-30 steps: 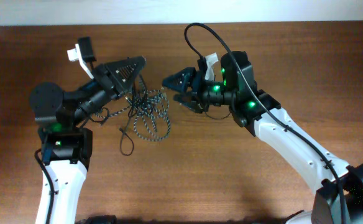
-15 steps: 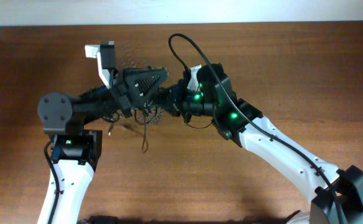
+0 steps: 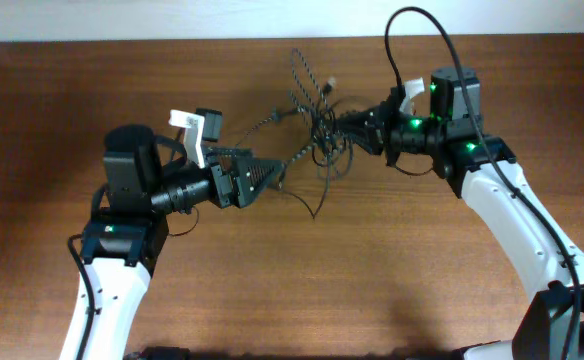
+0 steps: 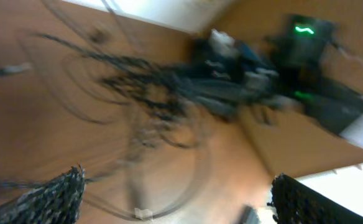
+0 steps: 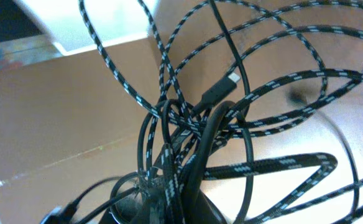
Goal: Untangle cables
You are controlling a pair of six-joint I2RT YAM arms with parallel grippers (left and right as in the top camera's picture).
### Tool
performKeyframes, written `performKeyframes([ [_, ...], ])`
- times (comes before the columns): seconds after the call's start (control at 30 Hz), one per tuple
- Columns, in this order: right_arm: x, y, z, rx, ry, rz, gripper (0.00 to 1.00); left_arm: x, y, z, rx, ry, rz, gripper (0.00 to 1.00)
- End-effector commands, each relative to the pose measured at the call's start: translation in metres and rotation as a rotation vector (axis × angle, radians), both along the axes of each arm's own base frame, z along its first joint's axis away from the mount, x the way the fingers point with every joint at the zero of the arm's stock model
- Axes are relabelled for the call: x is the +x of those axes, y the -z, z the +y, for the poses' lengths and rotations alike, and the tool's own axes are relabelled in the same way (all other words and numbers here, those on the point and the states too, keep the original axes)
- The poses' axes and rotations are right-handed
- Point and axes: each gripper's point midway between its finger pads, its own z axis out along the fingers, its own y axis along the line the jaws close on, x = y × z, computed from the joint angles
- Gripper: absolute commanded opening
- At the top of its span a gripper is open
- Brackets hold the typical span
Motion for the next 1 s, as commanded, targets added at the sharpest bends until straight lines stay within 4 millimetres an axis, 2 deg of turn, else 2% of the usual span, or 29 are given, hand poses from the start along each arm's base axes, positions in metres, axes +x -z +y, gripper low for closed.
performKeyframes([
  [0.0, -0.026, -0.012, 0.010, 0.056, -0.078, 0.073, 0.04, 0.031, 0.035, 0.052, 0.165, -0.383, 0.121, 0.99],
  [0.07, -0.042, -0.002, 0.018, 0.060, -0.070, 0.227, 0.04, 0.027, 0.037, 0.048, 0.156, -0.360, 0.140, 0.99],
  [0.17, -0.049, 0.005, 0.033, 0.081, 0.027, 0.446, 0.04, 0.018, 0.032, 0.034, 0.104, -0.270, 0.148, 0.99],
  [0.23, -0.051, 0.007, 0.039, 0.105, 0.090, 0.576, 0.04, 0.007, 0.043, 0.032, 0.142, -0.226, 0.174, 0.70],
  [0.27, -0.049, 0.007, 0.038, 0.116, 0.116, 0.604, 0.04, 0.000, 0.051, 0.032, 0.197, -0.185, 0.164, 0.64],
  [0.3, -0.048, 0.007, 0.037, 0.129, 0.139, 0.645, 0.04, -0.012, 0.057, 0.027, 0.231, -0.100, 0.145, 0.52],
  [0.37, -0.045, 0.009, 0.035, 0.135, 0.191, 0.692, 0.04, -0.029, 0.047, 0.004, 0.221, 0.096, 0.017, 0.57],
  [0.4, -0.045, 0.009, 0.035, 0.138, 0.194, 0.697, 0.04, -0.033, 0.046, -0.003, 0.235, 0.143, -0.025, 0.64],
  [0.5, -0.039, 0.003, 0.037, 0.156, 0.184, 0.653, 0.04, -0.041, 0.046, -0.016, 0.259, 0.210, -0.073, 0.77],
  [0.53, -0.037, -0.002, 0.039, 0.167, 0.174, 0.629, 0.04, -0.038, 0.052, -0.015, 0.306, 0.188, -0.072, 0.90],
  [0.57, -0.035, -0.004, 0.039, 0.174, 0.168, 0.614, 0.04, -0.035, 0.055, -0.013, 0.332, 0.166, -0.063, 0.91],
  [0.6, -0.035, -0.005, 0.040, 0.177, 0.164, 0.611, 0.04, -0.032, 0.058, -0.010, 0.345, 0.132, -0.043, 0.84],
  [0.77, -0.039, -0.020, 0.047, 0.220, 0.085, 0.577, 0.04, -0.025, 0.054, -0.009, 0.338, 0.099, -0.049, 0.83],
  [0.83, -0.042, -0.021, 0.049, 0.227, 0.065, 0.583, 0.04, -0.025, 0.049, -0.021, 0.332, 0.129, -0.092, 0.83],
  [0.87, -0.045, -0.023, 0.050, 0.234, 0.043, 0.590, 0.04, -0.024, 0.049, -0.029, 0.331, 0.148, -0.113, 0.79],
  [0.93, -0.047, -0.025, 0.051, 0.239, 0.031, 0.594, 0.04, -0.014, 0.059, -0.040, 0.359, 0.117, -0.092, 0.73],
  [0.97, -0.047, -0.025, 0.051, 0.239, 0.030, 0.594, 0.04, -0.009, 0.066, -0.043, 0.370, 0.096, -0.066, 0.67],
])
